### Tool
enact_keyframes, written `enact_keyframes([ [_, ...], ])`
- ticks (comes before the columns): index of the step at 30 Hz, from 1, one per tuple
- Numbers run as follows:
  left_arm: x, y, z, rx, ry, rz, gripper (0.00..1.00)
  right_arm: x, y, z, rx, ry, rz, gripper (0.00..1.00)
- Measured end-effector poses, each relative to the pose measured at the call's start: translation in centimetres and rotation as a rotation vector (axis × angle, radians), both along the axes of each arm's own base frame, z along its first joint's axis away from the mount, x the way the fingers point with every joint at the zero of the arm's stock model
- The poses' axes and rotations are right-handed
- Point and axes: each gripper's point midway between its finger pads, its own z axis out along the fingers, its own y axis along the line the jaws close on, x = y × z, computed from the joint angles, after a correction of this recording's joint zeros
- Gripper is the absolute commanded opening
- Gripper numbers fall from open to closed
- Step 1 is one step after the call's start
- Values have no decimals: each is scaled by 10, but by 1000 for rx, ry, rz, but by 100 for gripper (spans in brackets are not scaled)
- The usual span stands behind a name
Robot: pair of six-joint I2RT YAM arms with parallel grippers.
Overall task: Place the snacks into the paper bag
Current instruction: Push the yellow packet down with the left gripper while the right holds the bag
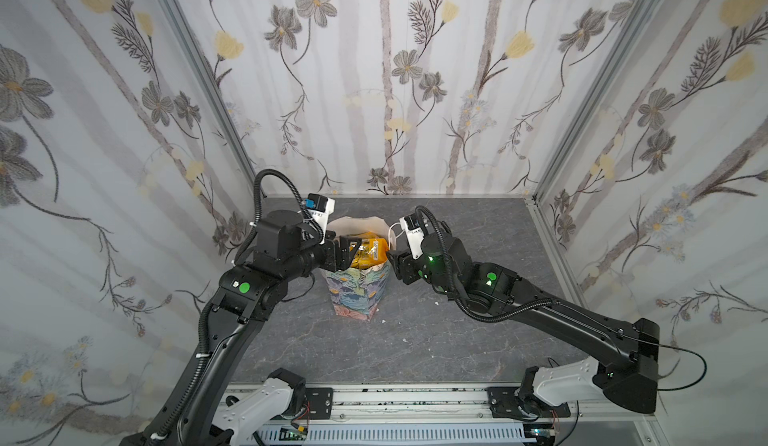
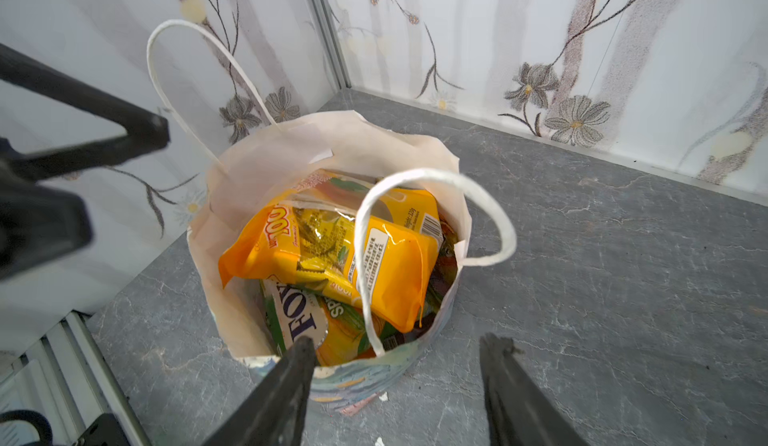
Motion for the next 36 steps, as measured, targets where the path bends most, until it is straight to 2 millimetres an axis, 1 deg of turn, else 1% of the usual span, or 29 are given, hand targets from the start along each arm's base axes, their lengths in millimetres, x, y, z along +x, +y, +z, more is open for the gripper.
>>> enact_keyframes([
  [3,10,-7,-13,44,31,12,70,6,5,3,34,-8,-1,50],
  [4,15,-8,-15,55,34,22,70,7,8,4,47,-8,11,46],
  [5,18,-8,-17,64,36,31,69,8,9,5,56,-12,11,40],
  [7,23,-7,-21,78,41,46,67,11,11,8,75,-18,14,24],
  [9,26,-9,-21,74,34,47,65,13,12,10,95,-18,12,12],
  [10,27,-10,-20,70,28,46,64,14,12,10,102,-16,10,9],
  [13,33,-14,-26,67,22,42,60,15,11,10,118,-16,16,5],
  [19,36,-25,-52,81,53,-14,57,16,4,9,137,-6,4,0],
  [26,52,-33,-67,85,51,-11,55,14,5,10,154,1,21,0],
  [30,65,-38,-86,113,91,-2,53,13,4,9,155,1,22,0],
  [36,69,-44,-109,130,151,-12,50,20,-3,9,152,-1,2,0],
])
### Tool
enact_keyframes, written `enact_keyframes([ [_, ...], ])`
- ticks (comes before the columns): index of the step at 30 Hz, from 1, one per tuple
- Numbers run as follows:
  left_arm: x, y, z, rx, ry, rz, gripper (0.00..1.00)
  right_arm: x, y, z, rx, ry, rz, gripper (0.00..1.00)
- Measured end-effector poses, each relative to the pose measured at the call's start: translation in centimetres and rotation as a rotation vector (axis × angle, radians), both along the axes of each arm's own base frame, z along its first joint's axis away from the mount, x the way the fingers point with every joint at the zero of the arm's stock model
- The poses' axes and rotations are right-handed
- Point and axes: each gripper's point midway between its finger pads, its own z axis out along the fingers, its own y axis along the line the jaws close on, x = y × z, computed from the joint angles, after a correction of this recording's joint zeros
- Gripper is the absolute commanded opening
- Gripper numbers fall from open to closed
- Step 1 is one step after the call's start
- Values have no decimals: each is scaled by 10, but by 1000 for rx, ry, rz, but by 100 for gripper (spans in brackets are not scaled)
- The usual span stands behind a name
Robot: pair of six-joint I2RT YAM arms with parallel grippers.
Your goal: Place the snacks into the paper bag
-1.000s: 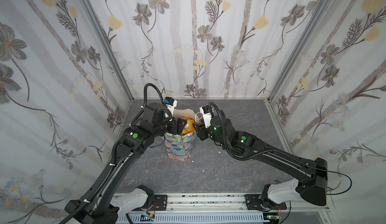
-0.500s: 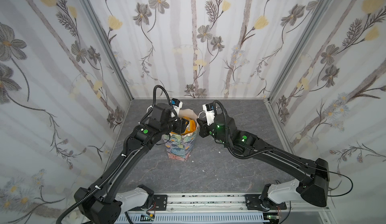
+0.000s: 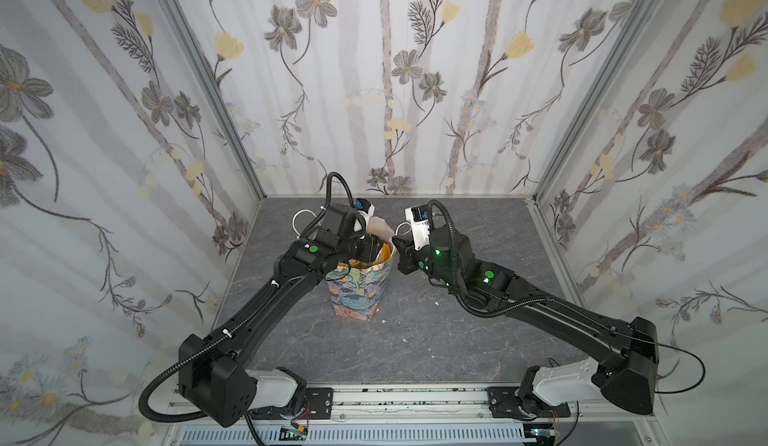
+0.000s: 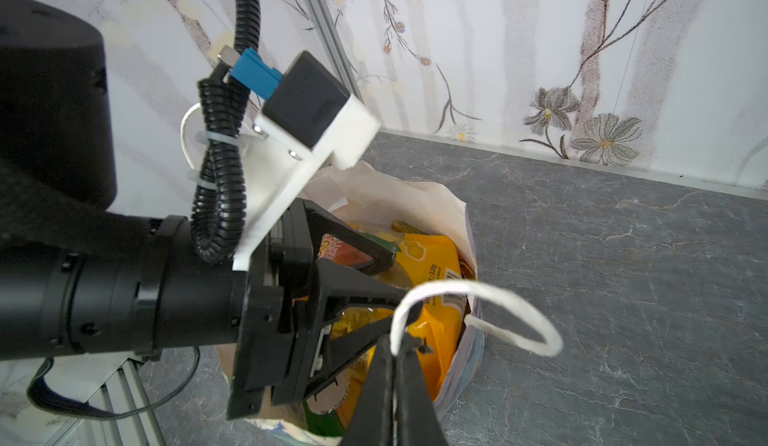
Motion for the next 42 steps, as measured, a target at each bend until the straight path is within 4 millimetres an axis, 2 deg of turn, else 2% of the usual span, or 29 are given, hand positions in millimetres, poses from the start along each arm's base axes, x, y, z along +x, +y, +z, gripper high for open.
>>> enact_keyframes([
  [6,1,1,-12,6,39,25,50,9,-7,2,-8,-3,-17,0],
  [9,1,0,-8,-2,46,30,57,17,-9,-1,-19,-2,-23,0],
  [11,0,0,1,-7,46,27,64,24,-12,-2,-23,0,-33,0],
  [13,1,-1,24,-20,18,28,73,33,-16,-3,-26,2,-44,0],
  [17,2,11,98,-66,-135,60,82,50,-25,-2,-30,-3,-56,0],
  [19,-2,24,127,-74,-203,93,85,57,-33,-2,-30,0,-69,0],
  [21,-6,48,146,-72,-253,156,87,62,-41,-1,-21,0,-76,0],
  [24,-8,101,159,-57,-297,302,94,58,-59,-1,-21,5,-92,0],
  [26,-9,141,160,-40,-310,414,95,51,-71,-1,-22,7,-101,0],
  [28,-11,163,156,-23,-304,481,97,45,-81,-2,-24,8,-113,0],
  [35,-11,189,140,1,-276,559,100,25,-114,-1,-13,-16,-176,0],
  [36,-10,191,135,4,-268,566,100,23,-117,-1,-13,-18,-181,5],
  [37,-8,193,129,4,-256,574,100,19,-121,-2,-9,-14,-187,19],
  [38,-6,195,123,5,-247,582,100,16,-124,-2,-2,-10,-193,43],
  [39,-5,196,117,2,-239,590,100,14,-127,-1,-1,-9,-200,60],
  [40,-3,197,111,0,-227,601,100,13,-130,3,10,-13,-209,70],
  [42,0,202,97,5,-217,631,100,9,-138,17,24,-31,-232,80],
])
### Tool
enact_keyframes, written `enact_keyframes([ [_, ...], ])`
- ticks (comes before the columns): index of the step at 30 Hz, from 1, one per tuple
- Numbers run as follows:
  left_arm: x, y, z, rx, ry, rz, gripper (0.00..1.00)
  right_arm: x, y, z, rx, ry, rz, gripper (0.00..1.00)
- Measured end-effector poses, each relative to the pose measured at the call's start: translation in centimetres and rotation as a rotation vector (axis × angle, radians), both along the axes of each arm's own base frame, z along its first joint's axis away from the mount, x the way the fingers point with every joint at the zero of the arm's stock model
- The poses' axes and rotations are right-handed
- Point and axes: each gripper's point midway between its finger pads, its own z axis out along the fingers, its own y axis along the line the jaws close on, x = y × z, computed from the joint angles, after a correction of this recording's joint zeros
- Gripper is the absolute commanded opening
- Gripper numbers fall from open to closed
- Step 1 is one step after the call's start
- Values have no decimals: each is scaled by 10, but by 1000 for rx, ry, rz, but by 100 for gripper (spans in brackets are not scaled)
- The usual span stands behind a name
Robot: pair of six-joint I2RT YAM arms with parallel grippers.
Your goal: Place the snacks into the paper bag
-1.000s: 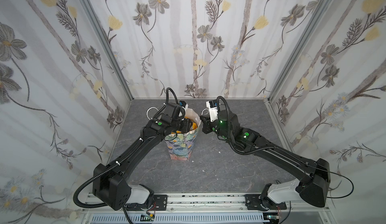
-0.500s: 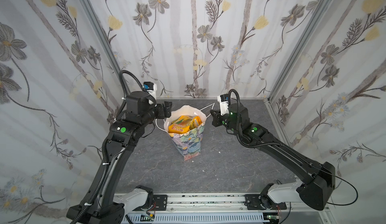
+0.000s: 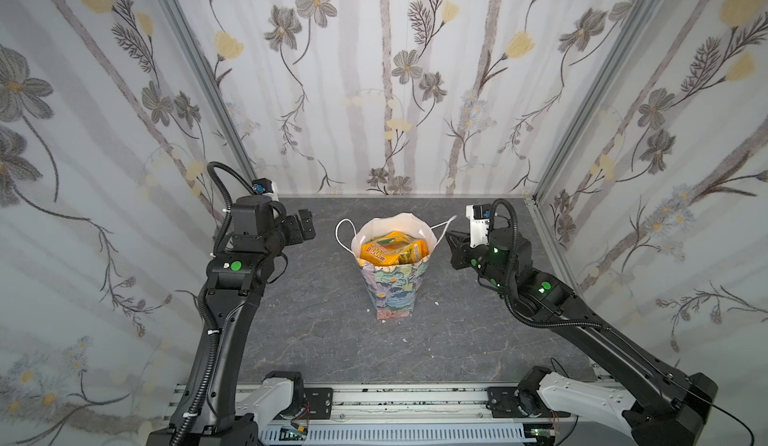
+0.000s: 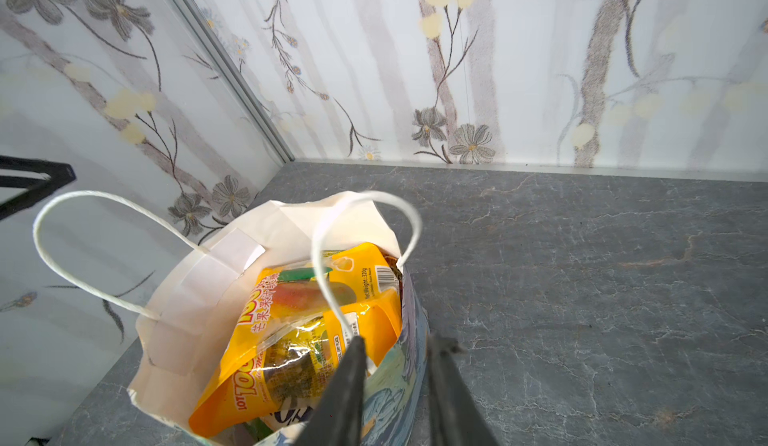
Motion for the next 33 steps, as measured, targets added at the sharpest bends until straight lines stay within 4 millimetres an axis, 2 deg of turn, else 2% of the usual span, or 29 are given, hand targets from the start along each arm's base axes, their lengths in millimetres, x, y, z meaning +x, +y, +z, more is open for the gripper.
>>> enact_keyframes([
  [4,-2,15,-31,1,9,92,100,-10,-30,22,22,-39,-97,89],
  [7,-7,30,-53,7,-25,184,100,-4,-64,14,-3,-22,-248,95],
  [10,-14,50,-83,20,-61,294,100,15,-111,-23,-70,43,-449,97],
  [14,-24,80,-133,59,-95,430,100,33,-173,-99,-172,177,-661,98],
  [16,-29,89,-159,79,-111,474,100,38,-190,-128,-194,191,-723,99],
  [19,-36,93,-195,104,-155,486,100,39,-210,-176,-292,215,-794,100],
  [21,-40,95,-214,119,-177,491,100,43,-217,-196,-348,200,-825,100],
  [24,-37,99,-226,146,-201,489,100,51,-226,-222,-440,169,-858,100],
  [27,-22,94,-221,152,-247,443,100,60,-232,-233,-499,110,-874,100],
  [30,-11,84,-215,119,-310,378,100,55,-244,-253,-526,74,-866,100],
  [31,-7,81,-215,109,-322,359,100,53,-249,-254,-527,68,-873,100],
  [33,0,73,-218,89,-339,306,100,56,-249,-240,-469,-4,-868,100],
])
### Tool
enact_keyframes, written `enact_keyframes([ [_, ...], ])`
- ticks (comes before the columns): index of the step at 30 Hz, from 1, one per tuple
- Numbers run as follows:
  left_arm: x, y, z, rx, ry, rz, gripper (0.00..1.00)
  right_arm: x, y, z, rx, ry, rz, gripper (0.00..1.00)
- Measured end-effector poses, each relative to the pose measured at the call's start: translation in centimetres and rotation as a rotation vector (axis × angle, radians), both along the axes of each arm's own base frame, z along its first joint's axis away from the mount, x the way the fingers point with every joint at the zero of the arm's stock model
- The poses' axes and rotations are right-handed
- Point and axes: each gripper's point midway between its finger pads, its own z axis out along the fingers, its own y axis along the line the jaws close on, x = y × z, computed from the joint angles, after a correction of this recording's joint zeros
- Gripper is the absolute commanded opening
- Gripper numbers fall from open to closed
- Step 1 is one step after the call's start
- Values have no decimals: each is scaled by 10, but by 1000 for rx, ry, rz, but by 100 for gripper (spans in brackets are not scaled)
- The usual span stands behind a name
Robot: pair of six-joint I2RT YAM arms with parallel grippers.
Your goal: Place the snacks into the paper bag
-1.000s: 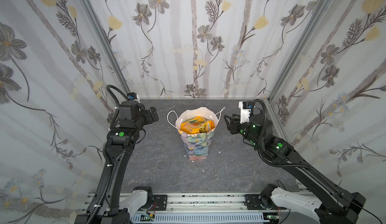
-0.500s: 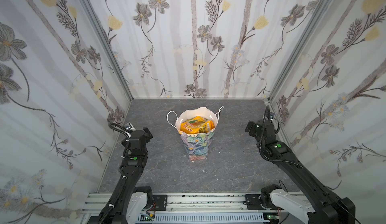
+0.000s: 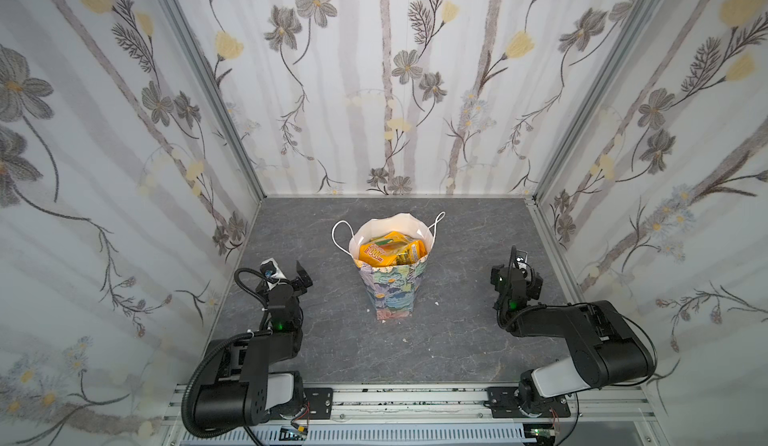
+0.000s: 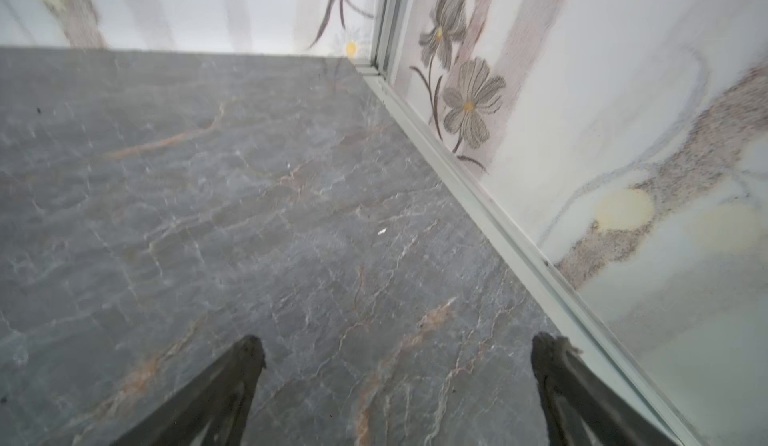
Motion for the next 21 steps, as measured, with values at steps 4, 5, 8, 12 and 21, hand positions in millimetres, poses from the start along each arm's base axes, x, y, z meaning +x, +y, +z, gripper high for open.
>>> enact_keyframes([
  [4,16,-18,-14,-5,4,-107,100,-9,-2,12,29,-101,46,99],
  [5,20,-22,-17,-5,16,-136,100,-8,0,15,31,-113,60,100],
  [8,38,-34,1,23,-29,-185,100,1,8,26,47,-157,110,100],
  [12,40,-43,3,42,-30,-223,100,2,8,29,50,-173,117,100],
  [21,40,-44,2,49,-24,-225,100,-18,4,2,92,-142,175,100],
])
